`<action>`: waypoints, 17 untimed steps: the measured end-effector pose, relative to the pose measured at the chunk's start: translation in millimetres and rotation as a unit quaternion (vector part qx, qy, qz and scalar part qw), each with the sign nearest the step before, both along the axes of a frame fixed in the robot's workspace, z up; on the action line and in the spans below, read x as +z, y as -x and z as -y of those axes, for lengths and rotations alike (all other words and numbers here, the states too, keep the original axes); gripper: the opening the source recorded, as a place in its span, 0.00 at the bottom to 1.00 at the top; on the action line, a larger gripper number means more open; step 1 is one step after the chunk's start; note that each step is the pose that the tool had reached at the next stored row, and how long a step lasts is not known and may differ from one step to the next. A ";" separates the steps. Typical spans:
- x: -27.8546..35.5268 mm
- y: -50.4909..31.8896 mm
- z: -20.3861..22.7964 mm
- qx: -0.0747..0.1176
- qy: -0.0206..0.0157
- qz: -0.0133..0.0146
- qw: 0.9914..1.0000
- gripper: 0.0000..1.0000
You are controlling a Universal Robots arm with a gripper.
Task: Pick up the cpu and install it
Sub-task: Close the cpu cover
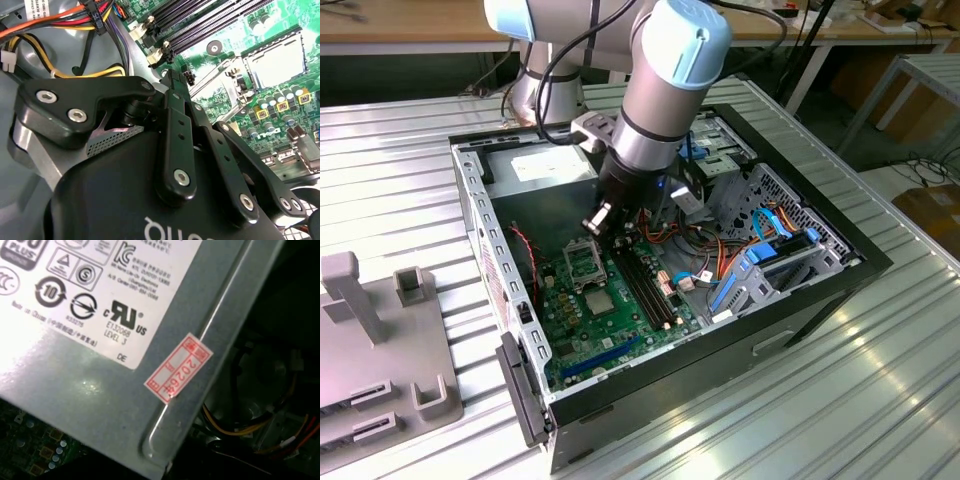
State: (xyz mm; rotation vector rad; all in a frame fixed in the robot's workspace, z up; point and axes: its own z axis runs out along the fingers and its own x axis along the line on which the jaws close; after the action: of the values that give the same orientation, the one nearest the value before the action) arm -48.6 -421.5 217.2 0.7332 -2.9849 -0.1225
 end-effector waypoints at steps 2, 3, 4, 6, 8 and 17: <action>1.4 0.0 0.0 0.000 0.002 -0.001 1.000 0.11; 2.2 0.0 0.0 0.000 0.004 -0.001 1.000 0.11; 2.8 0.0 0.0 0.000 0.005 -0.002 1.000 0.11; 4.4 0.0 0.0 0.000 0.007 -0.003 1.000 0.11; 6.2 0.0 0.0 0.000 0.008 -0.003 1.000 0.11; 15.1 0.0 0.1 0.000 0.020 -0.006 1.000 0.11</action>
State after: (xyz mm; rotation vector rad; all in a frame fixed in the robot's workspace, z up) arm -48.6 -421.5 232.4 0.7252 -2.9658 -0.0660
